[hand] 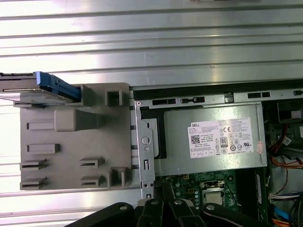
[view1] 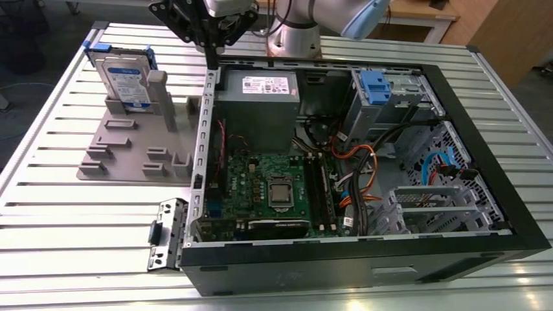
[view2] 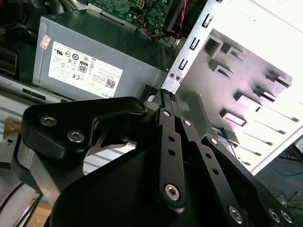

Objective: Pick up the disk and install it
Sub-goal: 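Reach for the disk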

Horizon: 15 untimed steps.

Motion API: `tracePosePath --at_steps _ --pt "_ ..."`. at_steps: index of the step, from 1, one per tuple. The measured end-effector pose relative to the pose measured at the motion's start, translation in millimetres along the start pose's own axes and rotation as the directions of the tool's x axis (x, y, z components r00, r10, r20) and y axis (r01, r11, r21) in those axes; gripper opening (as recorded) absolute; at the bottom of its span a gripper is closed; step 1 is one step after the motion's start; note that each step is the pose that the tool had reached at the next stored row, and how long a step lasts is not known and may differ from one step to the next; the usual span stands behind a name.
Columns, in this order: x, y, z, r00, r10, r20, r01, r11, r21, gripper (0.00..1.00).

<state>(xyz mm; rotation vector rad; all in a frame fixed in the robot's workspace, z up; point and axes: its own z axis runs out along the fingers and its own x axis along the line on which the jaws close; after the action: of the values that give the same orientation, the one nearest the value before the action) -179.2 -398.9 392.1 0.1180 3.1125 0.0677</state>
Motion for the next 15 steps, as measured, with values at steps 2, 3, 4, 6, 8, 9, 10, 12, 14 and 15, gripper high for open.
tracePosePath --at_steps 2,3,4,6,8,9,10,12,14,15 --pt "0.8 -0.1 0.1 1.0000 0.000 0.0000 0.000 1.0000 0.0000 0.10" --pt "1.2 -0.1 0.2 1.0000 0.000 0.0000 0.000 1.0000 0.0000 0.10" --pt "1.5 -0.1 0.3 1.0000 0.000 0.0000 0.000 1.0000 0.0000 0.10" --pt "2.4 -0.2 0.4 1.0000 0.000 0.0000 0.000 1.0000 0.0000 0.10" --pt "3.1 -0.3 0.5 1.0000 0.000 0.0000 0.000 1.0000 0.0001 0.10" --pt "3.6 -0.3 0.6 1.0000 0.000 0.0000 0.000 1.0000 0.0000 0.10" --pt "4.0 -0.3 0.7 1.0000 0.000 0.0000 0.000 1.0000 0.0000 0.10" --pt "4.9 -0.4 1.0 1.0000 0.000 0.0000 0.000 1.0000 0.0000 0.10" --pt "5.7 -0.5 1.3 1.0000 0.000 0.0000 0.000 1.0000 0.0000 0.10" --pt "6.3 -0.6 1.5 1.0000 0.000 0.0000 0.000 1.0000 0.0000 0.10"
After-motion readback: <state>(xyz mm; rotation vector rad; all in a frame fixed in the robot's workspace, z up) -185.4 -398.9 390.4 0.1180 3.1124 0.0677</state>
